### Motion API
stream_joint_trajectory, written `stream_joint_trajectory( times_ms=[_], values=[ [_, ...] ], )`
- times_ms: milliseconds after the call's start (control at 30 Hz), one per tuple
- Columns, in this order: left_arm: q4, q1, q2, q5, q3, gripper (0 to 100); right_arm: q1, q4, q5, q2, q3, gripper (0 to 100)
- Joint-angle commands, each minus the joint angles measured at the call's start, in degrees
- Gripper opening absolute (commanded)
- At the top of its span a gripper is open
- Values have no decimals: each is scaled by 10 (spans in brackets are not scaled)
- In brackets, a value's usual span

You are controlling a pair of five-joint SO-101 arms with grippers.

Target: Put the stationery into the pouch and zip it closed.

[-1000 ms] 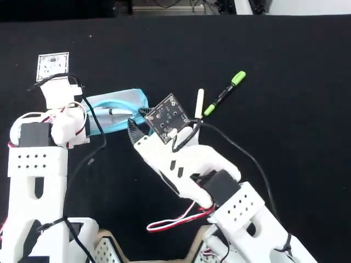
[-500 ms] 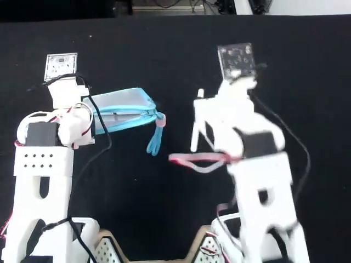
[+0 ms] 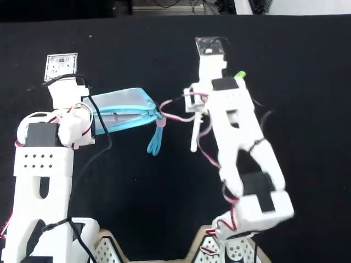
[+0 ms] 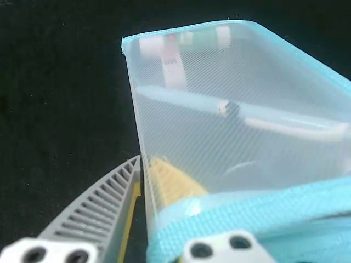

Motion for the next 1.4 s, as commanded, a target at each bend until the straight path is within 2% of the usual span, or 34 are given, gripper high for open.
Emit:
stream_joint_trajectory(
  times_ms=[0,67,233,400,733,800,867,1067,1200,1367],
  values=[
    [-3,0,8,5,19,30,11,-8,-7,76,-143,125],
    [-3,0,8,5,19,30,24,-8,-7,119,-191,149],
    [-3,0,8,5,19,30,47,-7,-7,222,-295,135],
    [-3,0,8,5,18,30,34,-6,-4,311,-359,135],
    [-3,0,8,5,19,30,37,78,-6,445,-502,133],
    [-3,0,8,5,19,30,42,107,-3,470,-540,96],
    [-3,0,8,5,19,30,55,150,-2,483,-588,5],
    [-3,0,8,5,19,30,69,279,-1,488,-723,11],
    [-3,0,8,5,19,30,65,351,29,488,-780,11],
    [-3,0,8,5,19,30,68,403,34,484,-833,11]
  ],
)
